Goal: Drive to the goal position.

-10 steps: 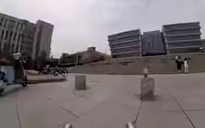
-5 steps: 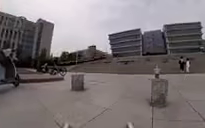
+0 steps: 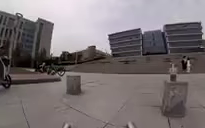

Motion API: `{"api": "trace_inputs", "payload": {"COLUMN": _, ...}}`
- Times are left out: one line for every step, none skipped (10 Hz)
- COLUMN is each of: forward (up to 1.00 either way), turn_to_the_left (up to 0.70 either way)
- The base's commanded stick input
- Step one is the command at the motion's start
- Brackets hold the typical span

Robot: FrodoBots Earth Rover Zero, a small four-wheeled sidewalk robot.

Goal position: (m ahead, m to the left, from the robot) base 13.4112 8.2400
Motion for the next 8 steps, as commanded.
{"api": "trace_inputs", "payload": {"forward": 0.85, "turn_to_the_left": 0.0}}
{"api": "trace_inputs", "payload": {"forward": 0.85, "turn_to_the_left": 0.0}}
{"api": "trace_inputs", "payload": {"forward": 0.85, "turn_to_the_left": 0.0}}
{"api": "trace_inputs", "payload": {"forward": 0.85, "turn_to_the_left": 0.0}}
{"api": "trace_inputs", "payload": {"forward": 0.85, "turn_to_the_left": 0.0}}
{"api": "trace_inputs", "payload": {"forward": 0.85, "turn_to_the_left": 0.0}}
{"api": "trace_inputs", "payload": {"forward": 0.85, "turn_to_the_left": 0.0}}
{"api": "trace_inputs", "payload": {"forward": 0.85, "turn_to_the_left": 0.0}}
